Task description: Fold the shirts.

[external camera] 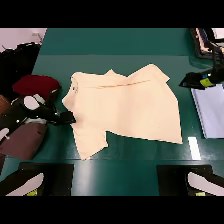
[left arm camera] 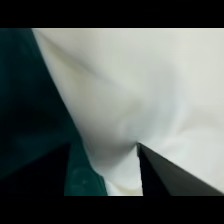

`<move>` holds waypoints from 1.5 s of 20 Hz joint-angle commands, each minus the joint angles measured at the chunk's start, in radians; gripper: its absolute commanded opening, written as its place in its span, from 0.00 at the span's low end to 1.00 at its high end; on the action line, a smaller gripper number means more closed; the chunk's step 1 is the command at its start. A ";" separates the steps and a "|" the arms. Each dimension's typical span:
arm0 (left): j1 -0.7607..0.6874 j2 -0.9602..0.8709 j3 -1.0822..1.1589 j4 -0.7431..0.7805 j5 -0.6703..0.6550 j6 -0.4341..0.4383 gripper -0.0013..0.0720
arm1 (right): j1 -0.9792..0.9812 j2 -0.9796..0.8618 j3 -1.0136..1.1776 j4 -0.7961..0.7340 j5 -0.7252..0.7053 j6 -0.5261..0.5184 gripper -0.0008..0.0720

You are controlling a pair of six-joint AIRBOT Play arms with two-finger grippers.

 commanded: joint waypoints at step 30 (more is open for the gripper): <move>-0.023 0.057 0.141 -0.028 0.011 -0.005 0.05 | -0.500 0.325 -0.850 0.188 0.037 -0.143 0.04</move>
